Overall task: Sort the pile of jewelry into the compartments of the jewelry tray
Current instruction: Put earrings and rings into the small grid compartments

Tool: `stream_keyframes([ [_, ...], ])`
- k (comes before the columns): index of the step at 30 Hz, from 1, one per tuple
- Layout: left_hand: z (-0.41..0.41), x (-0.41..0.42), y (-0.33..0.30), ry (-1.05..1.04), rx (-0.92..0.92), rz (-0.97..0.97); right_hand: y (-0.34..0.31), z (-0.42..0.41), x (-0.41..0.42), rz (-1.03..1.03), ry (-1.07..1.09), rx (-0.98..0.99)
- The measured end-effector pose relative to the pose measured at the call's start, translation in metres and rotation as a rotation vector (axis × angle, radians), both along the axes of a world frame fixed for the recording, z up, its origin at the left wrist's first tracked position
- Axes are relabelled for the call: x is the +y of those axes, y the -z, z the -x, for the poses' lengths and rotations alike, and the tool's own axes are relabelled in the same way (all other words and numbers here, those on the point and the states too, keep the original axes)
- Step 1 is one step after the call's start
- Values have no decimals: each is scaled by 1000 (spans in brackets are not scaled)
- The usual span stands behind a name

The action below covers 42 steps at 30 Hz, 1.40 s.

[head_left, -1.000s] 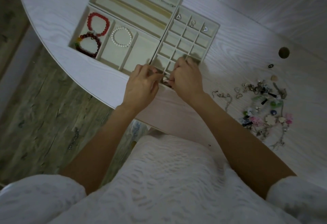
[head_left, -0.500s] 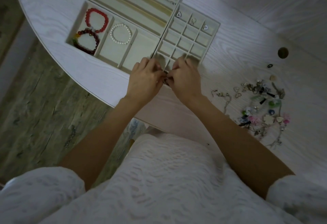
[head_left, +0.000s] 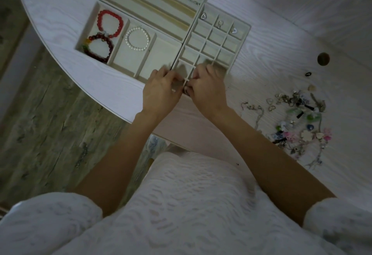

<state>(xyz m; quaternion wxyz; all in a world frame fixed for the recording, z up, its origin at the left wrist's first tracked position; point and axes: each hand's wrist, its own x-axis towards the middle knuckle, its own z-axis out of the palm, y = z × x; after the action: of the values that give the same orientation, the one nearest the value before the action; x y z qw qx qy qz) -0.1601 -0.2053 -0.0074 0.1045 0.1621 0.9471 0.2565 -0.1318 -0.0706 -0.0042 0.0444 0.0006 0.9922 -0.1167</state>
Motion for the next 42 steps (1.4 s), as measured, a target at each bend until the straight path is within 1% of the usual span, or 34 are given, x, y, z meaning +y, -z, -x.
stream_keyframes([
  [3, -5, -4, 1, -45, -25, -3, 2, -2, -3, 87, 54, -49],
  [6, -6, -4, 0, -43, -43, 4, -2, 0, -3, 68, 57, -109],
  [8, -6, -3, -1, -27, -47, 9, -4, 3, -1, 96, 54, -154],
  [12, -5, -4, -1, -7, -42, 9, -6, 6, 2, 260, 131, -228],
  [14, -6, -4, -1, -7, -40, 7, -6, 3, 2, 311, 162, -217],
  [18, -8, -5, 0, -13, -51, -5, -5, -4, 0, 368, 201, -111],
  [20, -9, -5, -1, -15, -60, -8, -4, -4, 0, 346, 207, -92],
  [23, -9, -5, 0, -13, -57, -12, -2, -1, -1, 214, 177, -112],
  [27, -9, -6, 0, -11, -56, -16, -6, -2, 3, 106, 115, -107],
  [33, -6, -4, 0, 25, -50, -30, -6, -11, 9, 91, 80, -8],
  [38, 5, 4, -6, 110, -9, -18, -4, -14, 12, 67, 50, -25],
  [42, 16, 11, -5, 203, 13, 61, -4, -19, 19, 113, 11, -30],
])
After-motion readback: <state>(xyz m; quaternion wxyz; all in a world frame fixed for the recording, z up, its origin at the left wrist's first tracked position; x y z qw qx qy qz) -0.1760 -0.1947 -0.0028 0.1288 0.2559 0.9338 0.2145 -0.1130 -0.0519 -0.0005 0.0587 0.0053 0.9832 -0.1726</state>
